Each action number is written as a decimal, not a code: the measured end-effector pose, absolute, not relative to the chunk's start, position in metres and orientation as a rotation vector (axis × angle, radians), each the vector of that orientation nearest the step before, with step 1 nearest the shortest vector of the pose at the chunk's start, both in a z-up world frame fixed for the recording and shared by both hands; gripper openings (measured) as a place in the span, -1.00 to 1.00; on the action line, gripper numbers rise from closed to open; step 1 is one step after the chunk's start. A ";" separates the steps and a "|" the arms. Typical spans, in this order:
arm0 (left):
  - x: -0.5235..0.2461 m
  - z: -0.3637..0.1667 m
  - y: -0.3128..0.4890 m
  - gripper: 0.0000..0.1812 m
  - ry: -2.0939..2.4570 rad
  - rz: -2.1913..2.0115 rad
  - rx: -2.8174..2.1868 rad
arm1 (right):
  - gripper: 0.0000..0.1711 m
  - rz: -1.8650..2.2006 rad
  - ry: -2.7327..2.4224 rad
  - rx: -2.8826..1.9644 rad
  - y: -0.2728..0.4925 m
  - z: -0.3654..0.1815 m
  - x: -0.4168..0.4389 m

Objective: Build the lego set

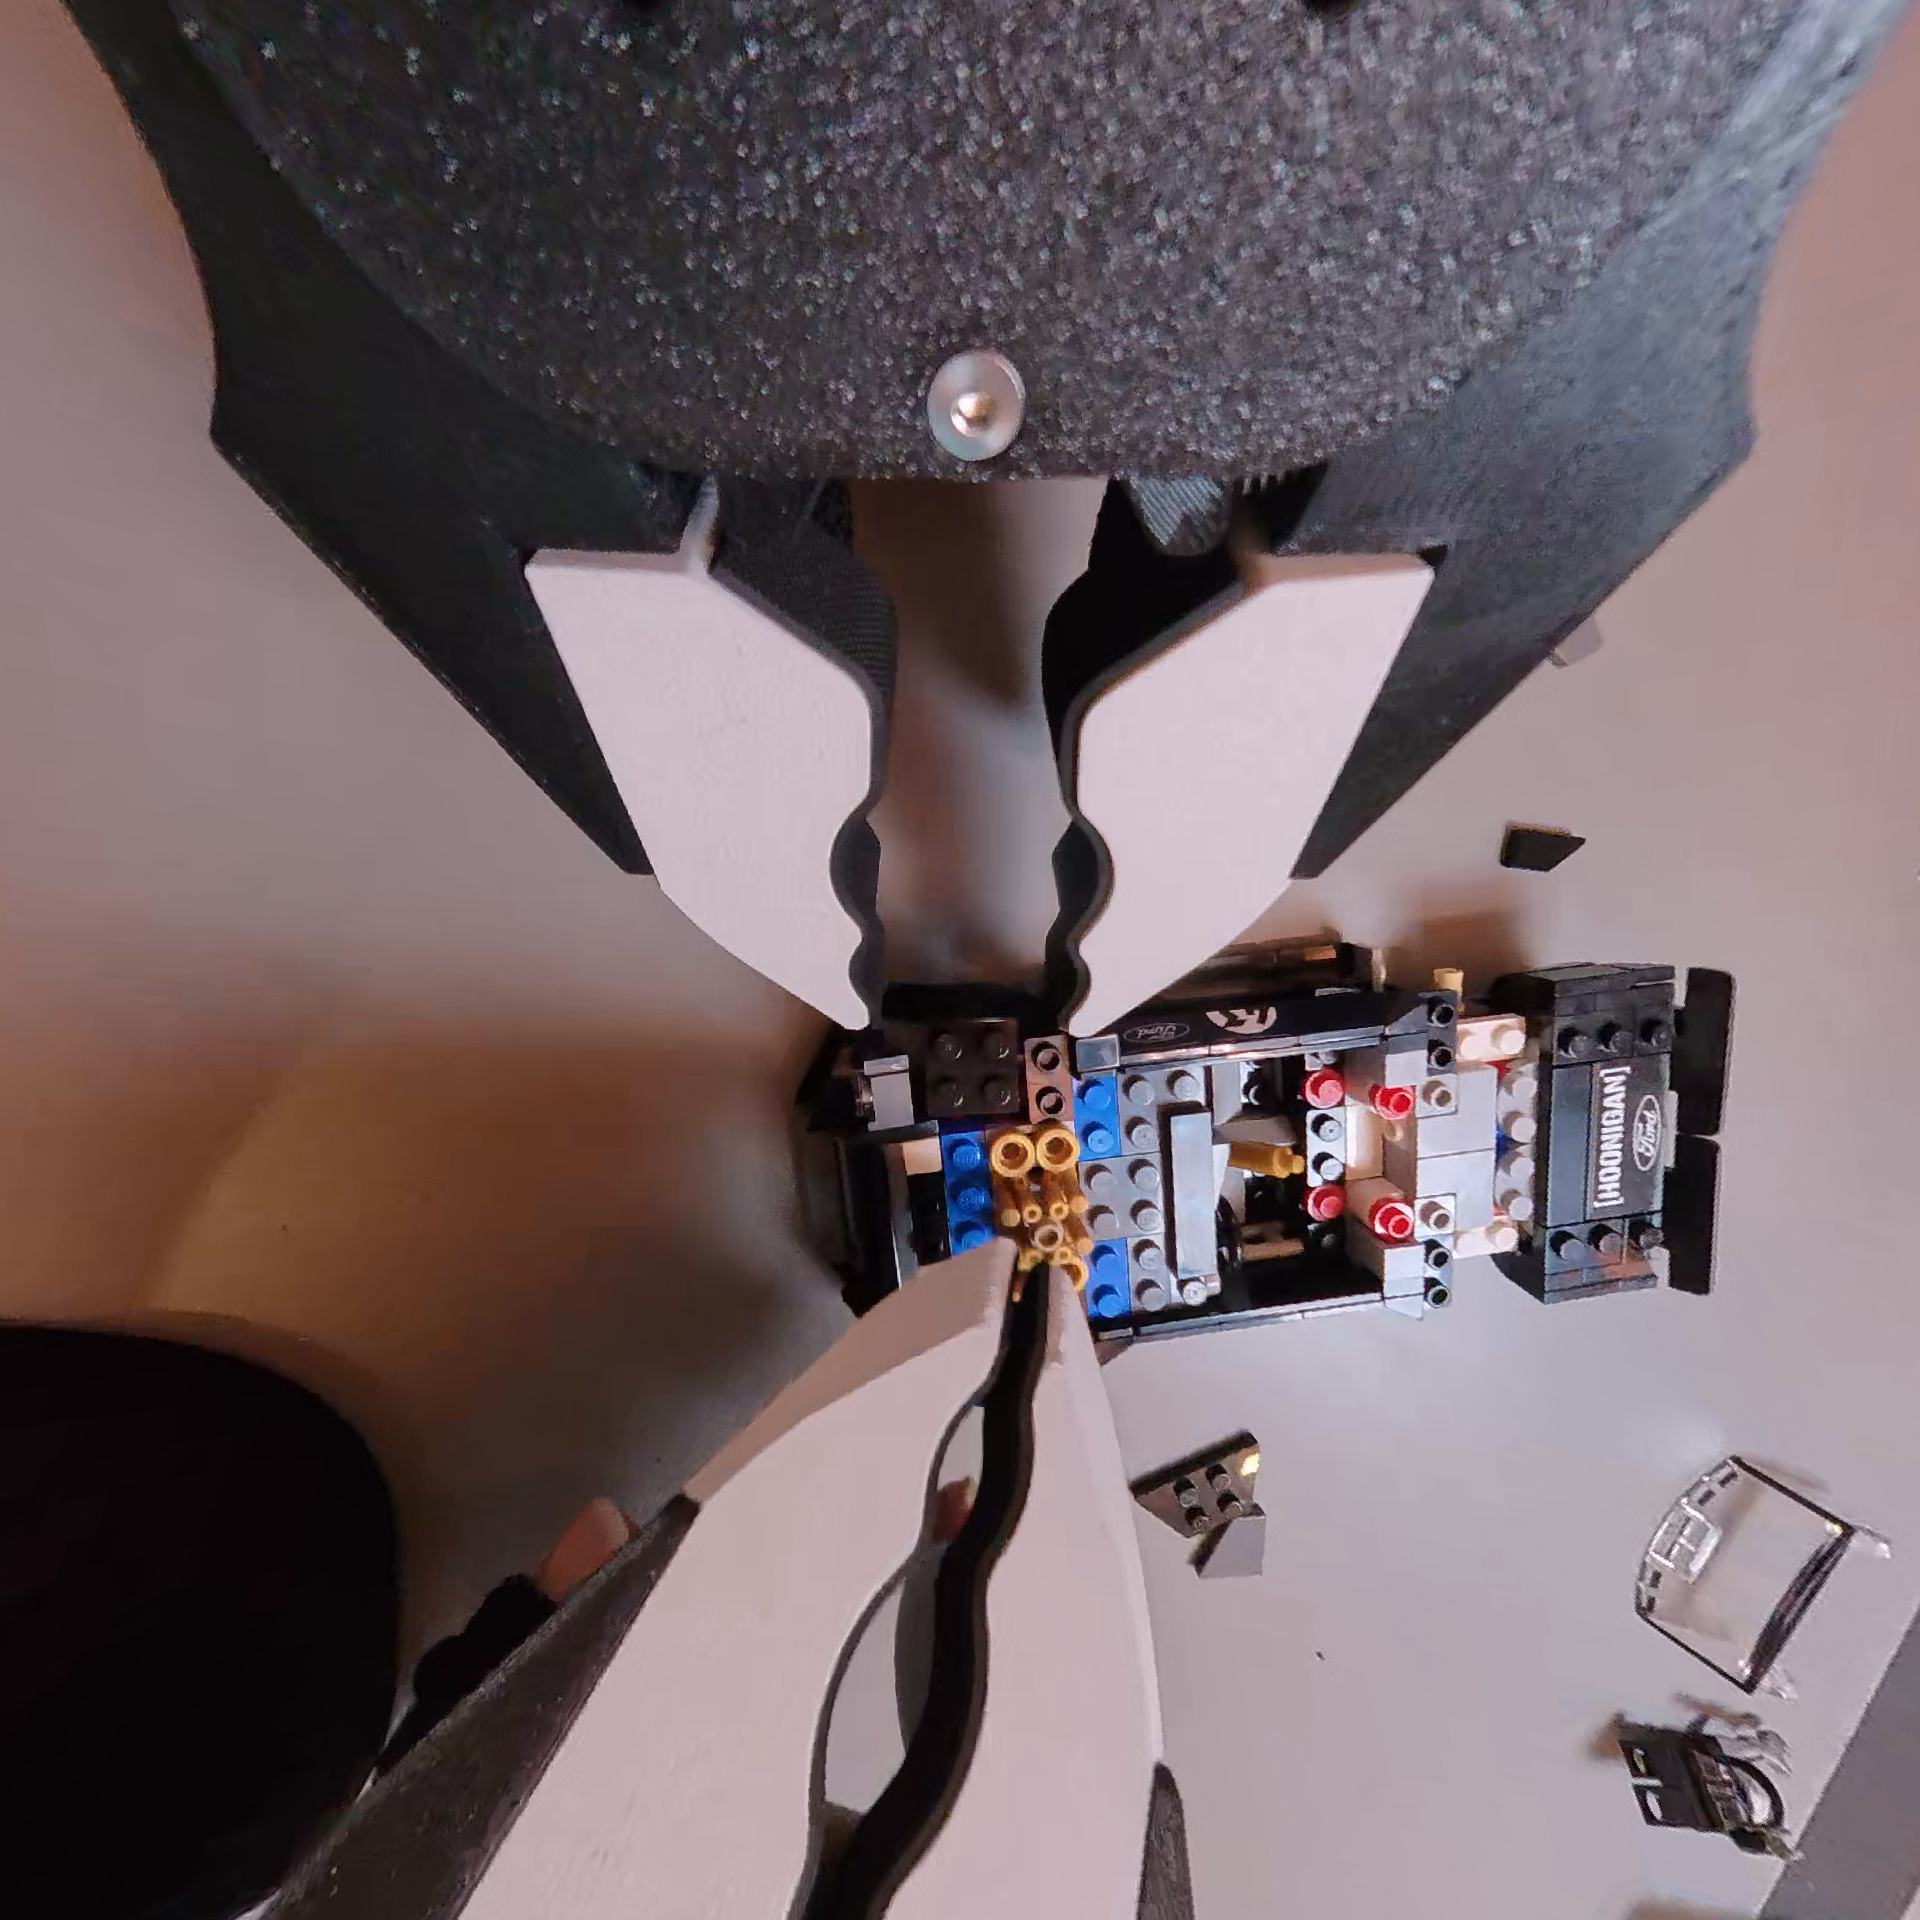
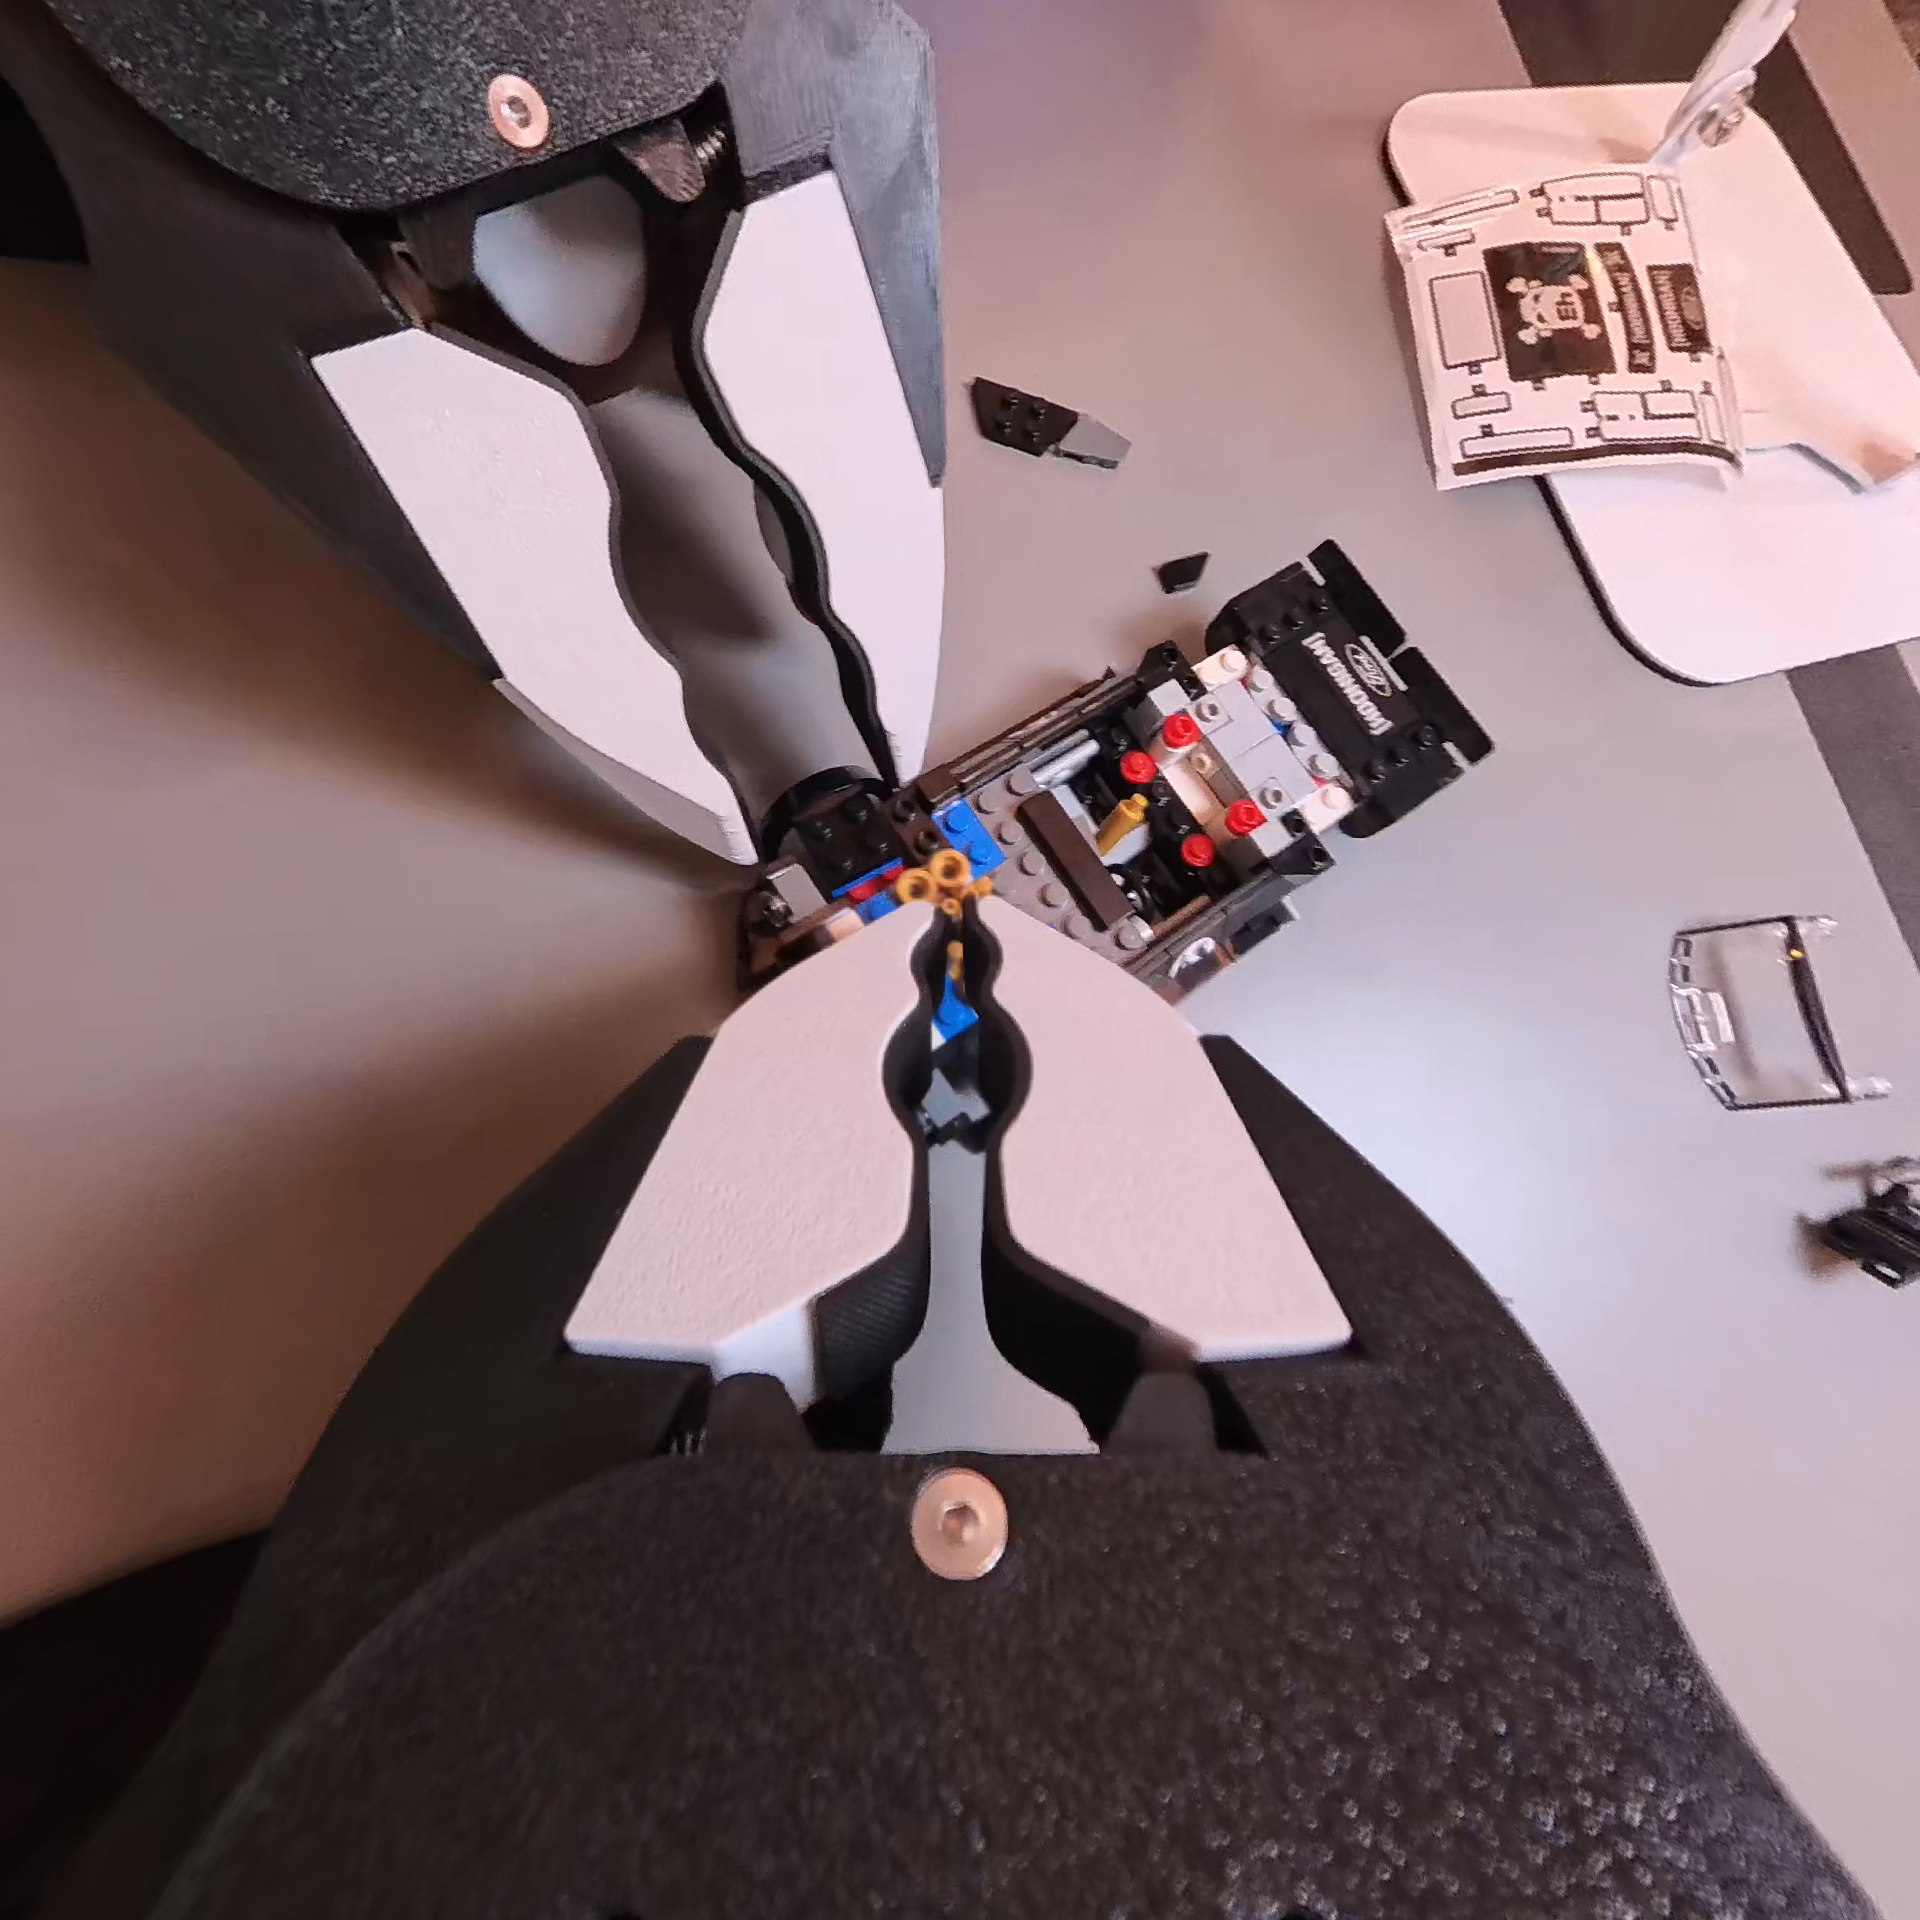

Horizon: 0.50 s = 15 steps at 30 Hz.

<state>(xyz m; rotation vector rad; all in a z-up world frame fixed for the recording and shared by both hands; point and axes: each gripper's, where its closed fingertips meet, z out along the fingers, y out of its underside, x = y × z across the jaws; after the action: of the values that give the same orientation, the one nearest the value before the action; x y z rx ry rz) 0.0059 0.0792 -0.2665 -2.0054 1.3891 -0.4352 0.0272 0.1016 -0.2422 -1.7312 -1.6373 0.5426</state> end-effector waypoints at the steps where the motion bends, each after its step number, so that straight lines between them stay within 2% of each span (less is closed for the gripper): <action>1: 0.006 -0.267 0.080 -0.67 1.384 -0.435 -2.010 | -0.97 0.534 -1.624 -1.732 0.105 -0.241 0.030; 8: 0.007 -0.268 0.081 -0.67 1.368 -0.432 -2.046 | -0.94 0.539 -1.628 -1.835 0.121 -0.251 0.064; 15: 0.005 -0.270 0.082 -0.67 1.373 -0.425 -2.077 | -0.92 0.636 -1.659 -1.852 0.109 -0.259 0.062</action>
<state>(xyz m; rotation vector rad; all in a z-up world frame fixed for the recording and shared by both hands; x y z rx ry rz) 0.0052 0.0818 -0.2703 -2.0768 1.3728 -0.4254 0.0616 0.1087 -0.2589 -1.8516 -1.6587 0.6359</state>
